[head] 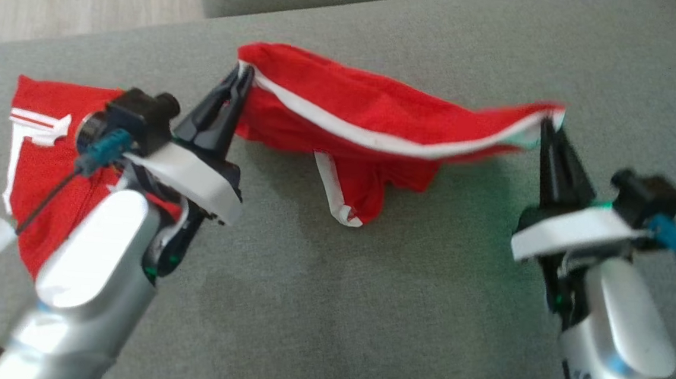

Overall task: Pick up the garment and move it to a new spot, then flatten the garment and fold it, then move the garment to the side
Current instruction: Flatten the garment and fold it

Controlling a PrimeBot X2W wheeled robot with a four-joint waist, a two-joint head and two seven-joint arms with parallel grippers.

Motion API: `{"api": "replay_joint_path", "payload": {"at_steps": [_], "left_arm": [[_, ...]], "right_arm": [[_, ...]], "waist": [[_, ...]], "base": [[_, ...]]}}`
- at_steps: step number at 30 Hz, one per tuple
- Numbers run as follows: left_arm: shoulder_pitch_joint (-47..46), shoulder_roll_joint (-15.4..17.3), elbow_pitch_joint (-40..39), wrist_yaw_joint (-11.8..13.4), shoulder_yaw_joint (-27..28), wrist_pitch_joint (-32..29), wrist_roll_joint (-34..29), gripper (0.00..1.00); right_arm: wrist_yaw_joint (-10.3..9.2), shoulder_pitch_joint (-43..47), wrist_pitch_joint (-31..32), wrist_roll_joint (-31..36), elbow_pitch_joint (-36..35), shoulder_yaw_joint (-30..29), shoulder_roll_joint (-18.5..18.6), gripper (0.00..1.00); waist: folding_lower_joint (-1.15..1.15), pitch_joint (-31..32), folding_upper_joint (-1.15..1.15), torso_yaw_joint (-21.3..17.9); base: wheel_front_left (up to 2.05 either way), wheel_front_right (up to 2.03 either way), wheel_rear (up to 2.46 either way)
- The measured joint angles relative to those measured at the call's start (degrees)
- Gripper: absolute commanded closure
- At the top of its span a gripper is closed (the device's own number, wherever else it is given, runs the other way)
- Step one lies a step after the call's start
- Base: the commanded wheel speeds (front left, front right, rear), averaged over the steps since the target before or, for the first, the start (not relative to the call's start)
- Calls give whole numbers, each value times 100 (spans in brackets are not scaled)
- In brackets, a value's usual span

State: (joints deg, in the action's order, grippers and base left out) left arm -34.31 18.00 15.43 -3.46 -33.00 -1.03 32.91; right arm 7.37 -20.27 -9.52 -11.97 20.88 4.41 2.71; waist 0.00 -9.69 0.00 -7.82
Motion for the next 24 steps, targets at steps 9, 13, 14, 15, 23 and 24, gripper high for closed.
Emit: {"api": "replay_joint_path", "payload": {"at_steps": [9, 13, 14, 15, 23, 24], "left_arm": [[-811, 168, -49, -66, 114, -182, -11, 100], [-1424, 167, 9, -56, 312, 115, -91, 100], [-1424, 167, 9, -56, 312, 115, -91, 100], [-1556, 152, 16, -33, 359, 196, -119, 100], [-1282, 138, -167, -10, 229, 118, -62, 100], [-1074, 174, -278, -10, 186, 67, -44, 100]], "right_arm": [[0, -1352, 882, 283, -791, 230, 236, 100], [0, -2323, 794, 334, -751, 182, 506, 100], [0, -2323, 794, 334, -751, 182, 506, 100], [0, -2508, 751, 376, -694, 118, 555, 100], [0, -2141, 1158, 427, -497, 168, 765, 100], [0, -1925, 1247, 386, -571, 229, 804, 100]], "waist": [[0, 345, 0, 152], [0, 537, 0, 209], [0, 537, 0, 209], [0, 584, 0, 228], [-1, 846, 0, 366], [-1, 845, 0, 356]], "base": [[0, 0, 0], [0, 0, 0], [0, 0, 0], [0, 0, 0], [0, 0, 0], [0, 0, 0]]}}
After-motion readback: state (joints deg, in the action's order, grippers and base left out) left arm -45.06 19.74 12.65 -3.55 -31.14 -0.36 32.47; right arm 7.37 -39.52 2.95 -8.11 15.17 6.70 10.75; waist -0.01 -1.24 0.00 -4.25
